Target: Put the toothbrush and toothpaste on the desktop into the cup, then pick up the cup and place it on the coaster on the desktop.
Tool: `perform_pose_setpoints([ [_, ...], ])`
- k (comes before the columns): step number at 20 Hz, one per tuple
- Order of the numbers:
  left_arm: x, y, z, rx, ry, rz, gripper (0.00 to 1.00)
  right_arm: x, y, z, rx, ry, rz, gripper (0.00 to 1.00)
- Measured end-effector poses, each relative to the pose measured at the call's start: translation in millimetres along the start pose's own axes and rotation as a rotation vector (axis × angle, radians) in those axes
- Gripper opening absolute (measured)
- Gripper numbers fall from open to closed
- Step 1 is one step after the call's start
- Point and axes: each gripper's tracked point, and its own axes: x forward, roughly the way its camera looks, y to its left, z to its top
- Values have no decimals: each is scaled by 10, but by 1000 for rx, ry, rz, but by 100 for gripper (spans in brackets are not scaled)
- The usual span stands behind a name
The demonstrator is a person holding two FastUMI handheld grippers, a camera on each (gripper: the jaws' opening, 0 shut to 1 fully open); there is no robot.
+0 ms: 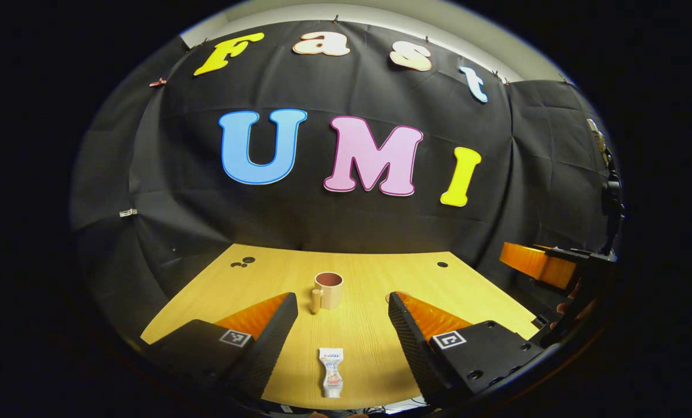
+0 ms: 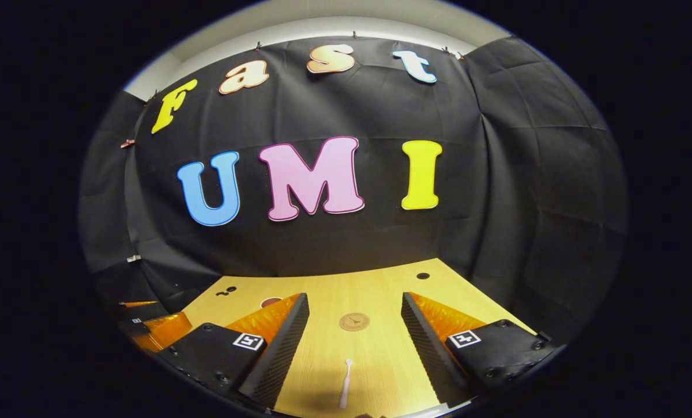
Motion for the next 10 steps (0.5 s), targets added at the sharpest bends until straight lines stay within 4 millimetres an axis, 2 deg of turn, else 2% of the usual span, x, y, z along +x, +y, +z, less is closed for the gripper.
perform_pose_setpoints([
  [4,74,-19,-28,1,16,-11,98,46,33,138,-10,-18,9,98],
  [7,139,-12,-76,-2,49,-24,97,86,-28,322,-21,-64,-13,98],
  [10,201,34,-126,16,69,-25,98,83,-65,385,-36,-89,-22,98],
])
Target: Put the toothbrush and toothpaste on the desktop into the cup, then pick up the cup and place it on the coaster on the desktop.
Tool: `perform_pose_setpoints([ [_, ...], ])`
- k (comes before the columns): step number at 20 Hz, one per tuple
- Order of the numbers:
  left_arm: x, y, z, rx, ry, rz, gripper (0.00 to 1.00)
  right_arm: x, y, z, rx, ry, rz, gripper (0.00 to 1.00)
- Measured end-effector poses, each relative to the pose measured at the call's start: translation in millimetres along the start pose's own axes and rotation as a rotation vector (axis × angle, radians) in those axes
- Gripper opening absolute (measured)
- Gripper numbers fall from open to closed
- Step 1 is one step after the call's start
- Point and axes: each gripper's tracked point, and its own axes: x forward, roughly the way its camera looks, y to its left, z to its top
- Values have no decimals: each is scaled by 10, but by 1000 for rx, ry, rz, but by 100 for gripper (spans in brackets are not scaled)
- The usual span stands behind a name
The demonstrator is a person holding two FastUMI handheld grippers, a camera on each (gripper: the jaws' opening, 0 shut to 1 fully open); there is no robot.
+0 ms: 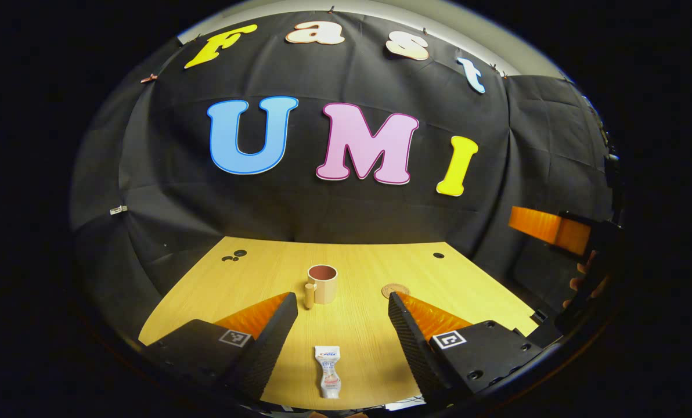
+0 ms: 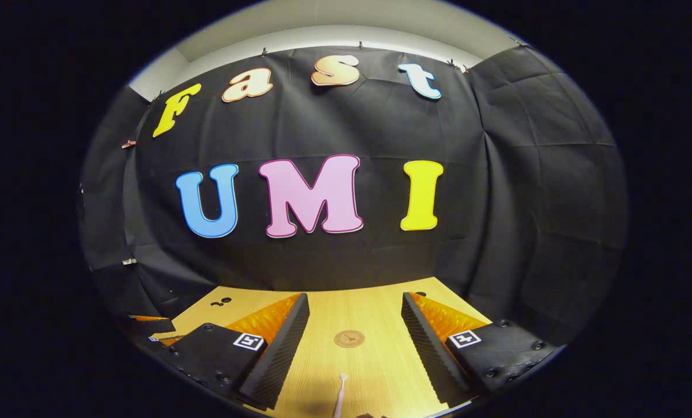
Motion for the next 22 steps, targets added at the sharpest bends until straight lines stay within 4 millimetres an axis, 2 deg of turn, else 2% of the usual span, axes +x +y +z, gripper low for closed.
perform_pose_setpoints([
  [4,26,34,-29,12,-4,-11,98,33,-105,-125,-4,15,-3,98],
  [10,156,215,-279,-66,75,37,98,248,-169,-265,18,48,10,98],
  [16,405,289,-725,-79,203,57,98,520,-135,-428,47,87,67,98],
  [22,744,316,-1318,-14,348,88,97,811,-125,-682,48,148,127,98],
])
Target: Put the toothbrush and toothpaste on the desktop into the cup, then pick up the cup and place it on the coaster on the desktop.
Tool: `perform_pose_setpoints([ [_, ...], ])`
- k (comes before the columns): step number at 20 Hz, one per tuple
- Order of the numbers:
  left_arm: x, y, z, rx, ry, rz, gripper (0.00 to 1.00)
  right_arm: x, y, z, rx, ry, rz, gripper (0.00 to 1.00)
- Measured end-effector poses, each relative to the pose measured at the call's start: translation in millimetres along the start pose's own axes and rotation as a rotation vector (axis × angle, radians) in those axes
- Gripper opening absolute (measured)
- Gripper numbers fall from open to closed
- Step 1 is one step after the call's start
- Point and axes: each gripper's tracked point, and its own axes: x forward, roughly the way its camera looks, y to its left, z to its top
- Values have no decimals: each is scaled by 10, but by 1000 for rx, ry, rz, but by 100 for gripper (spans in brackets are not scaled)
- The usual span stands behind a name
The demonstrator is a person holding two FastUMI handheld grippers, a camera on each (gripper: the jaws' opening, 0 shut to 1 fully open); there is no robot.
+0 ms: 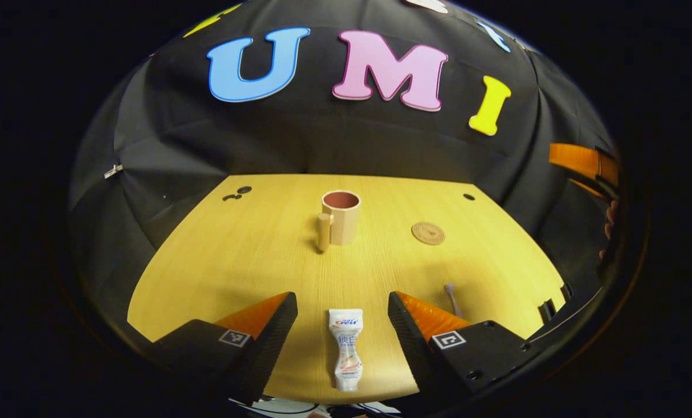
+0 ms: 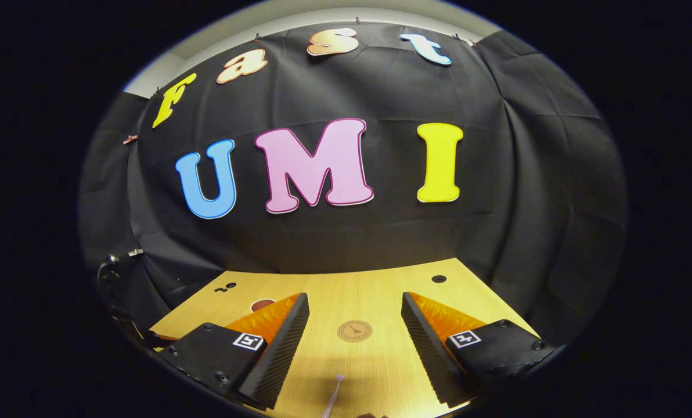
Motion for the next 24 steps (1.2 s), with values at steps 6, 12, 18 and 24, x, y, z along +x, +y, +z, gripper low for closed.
perform_pose_setpoints([
  [6,366,1,-586,-9,169,37,97,285,-44,-270,24,80,39,98],
  [12,542,27,-1006,-46,277,69,97,499,-86,-463,-12,144,82,98],
  [18,646,28,-1148,-31,333,101,94,581,-6,-730,-14,218,132,98],
  [24,694,-4,-1132,-36,328,112,66,456,61,-1047,10,312,127,98],
])
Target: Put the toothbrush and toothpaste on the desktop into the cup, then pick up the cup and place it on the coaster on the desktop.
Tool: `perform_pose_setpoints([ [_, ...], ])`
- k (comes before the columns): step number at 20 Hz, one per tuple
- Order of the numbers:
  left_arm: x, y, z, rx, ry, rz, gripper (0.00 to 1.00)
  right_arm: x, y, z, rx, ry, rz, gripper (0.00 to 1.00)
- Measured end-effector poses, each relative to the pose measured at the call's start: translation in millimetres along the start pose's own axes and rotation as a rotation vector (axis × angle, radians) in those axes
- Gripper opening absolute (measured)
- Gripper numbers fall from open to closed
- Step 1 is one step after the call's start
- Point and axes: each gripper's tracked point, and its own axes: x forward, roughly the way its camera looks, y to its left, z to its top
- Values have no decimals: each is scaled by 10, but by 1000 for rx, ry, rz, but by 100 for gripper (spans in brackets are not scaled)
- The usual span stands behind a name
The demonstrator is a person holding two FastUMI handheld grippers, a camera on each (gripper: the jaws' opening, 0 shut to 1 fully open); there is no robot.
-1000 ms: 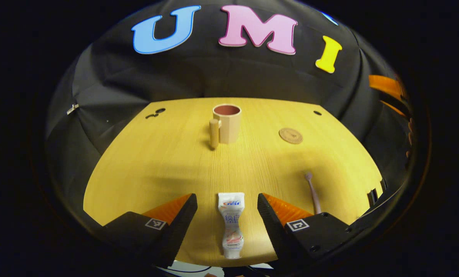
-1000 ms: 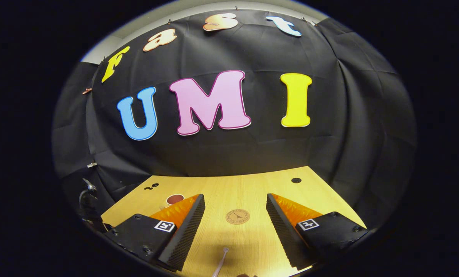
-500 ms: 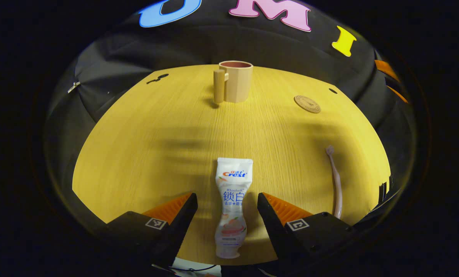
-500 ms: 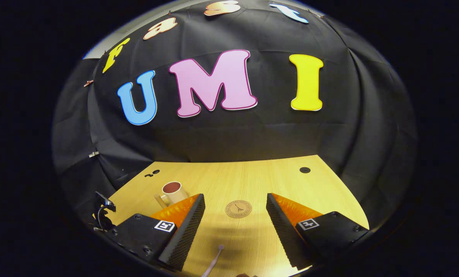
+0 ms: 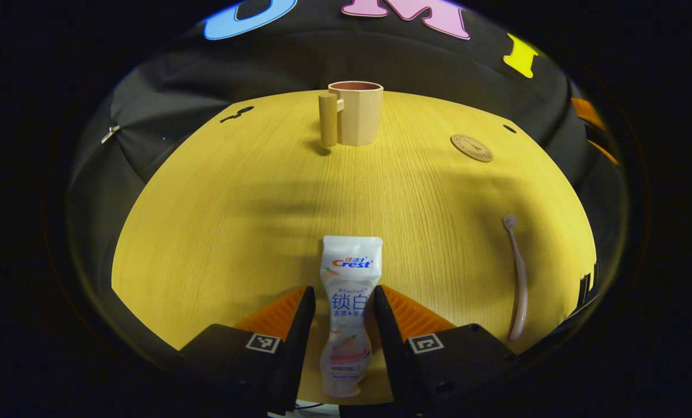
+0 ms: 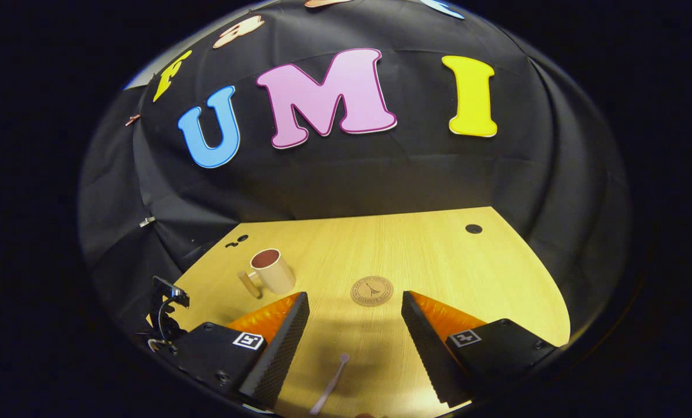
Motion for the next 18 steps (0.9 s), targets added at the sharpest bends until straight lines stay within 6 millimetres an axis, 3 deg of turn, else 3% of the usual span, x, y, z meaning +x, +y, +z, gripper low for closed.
perform_pose_setpoints([
  [1,-4,-2,11,10,3,-6,66,13,5,-63,1,21,-1,98],
  [4,-49,1,9,39,-16,-14,34,-71,74,-302,2,72,-7,98],
  [13,-50,-19,37,23,-42,-87,21,-113,168,-747,-11,195,-20,99],
  [18,-435,24,138,-106,-117,-170,20,-71,177,-969,23,262,-67,99],
])
